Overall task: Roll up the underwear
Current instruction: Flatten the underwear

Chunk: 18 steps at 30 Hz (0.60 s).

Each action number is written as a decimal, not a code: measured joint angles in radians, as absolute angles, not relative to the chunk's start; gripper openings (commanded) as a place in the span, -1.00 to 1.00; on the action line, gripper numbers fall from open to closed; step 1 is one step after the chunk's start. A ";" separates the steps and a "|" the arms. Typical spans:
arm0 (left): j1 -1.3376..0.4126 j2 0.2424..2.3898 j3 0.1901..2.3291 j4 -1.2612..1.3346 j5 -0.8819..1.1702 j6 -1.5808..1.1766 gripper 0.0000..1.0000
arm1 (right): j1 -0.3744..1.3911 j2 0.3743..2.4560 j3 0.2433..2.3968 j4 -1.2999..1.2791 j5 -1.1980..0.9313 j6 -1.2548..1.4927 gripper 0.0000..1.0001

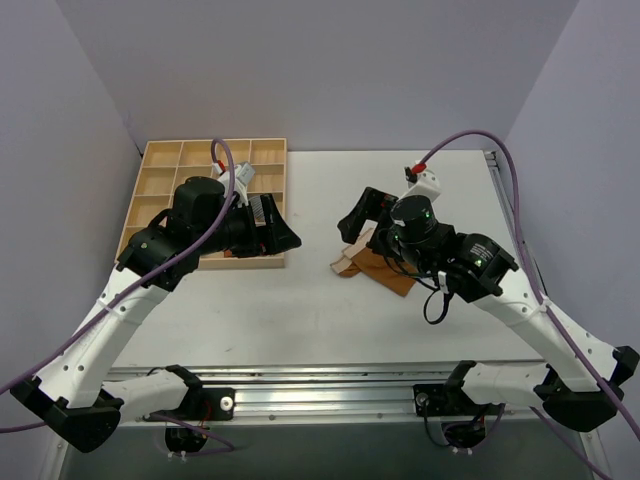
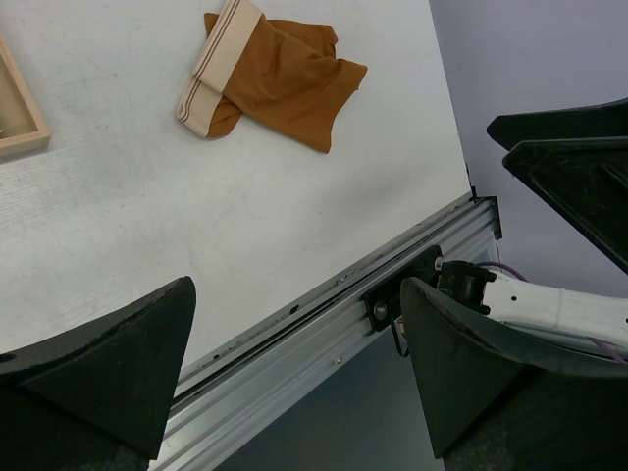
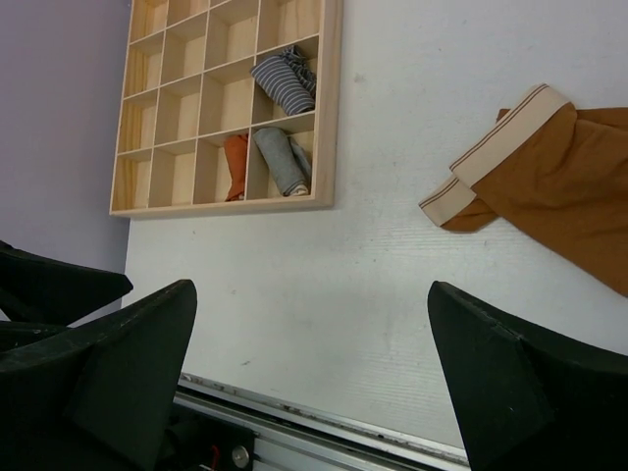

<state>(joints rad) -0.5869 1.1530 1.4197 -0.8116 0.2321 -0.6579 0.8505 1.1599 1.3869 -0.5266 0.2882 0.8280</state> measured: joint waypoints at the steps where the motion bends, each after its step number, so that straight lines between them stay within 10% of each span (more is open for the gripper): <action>1: -0.586 1.153 1.420 -0.812 0.232 -0.658 0.88 | 0.850 1.156 1.390 -0.527 0.292 0.825 1.00; 13: -0.585 1.154 1.415 -0.808 0.232 -0.662 0.88 | 0.850 1.136 1.417 -0.551 0.381 0.759 0.98; 18: -0.580 1.168 1.411 -0.801 0.223 -0.660 0.88 | 0.725 1.188 1.390 -0.503 0.382 0.650 0.38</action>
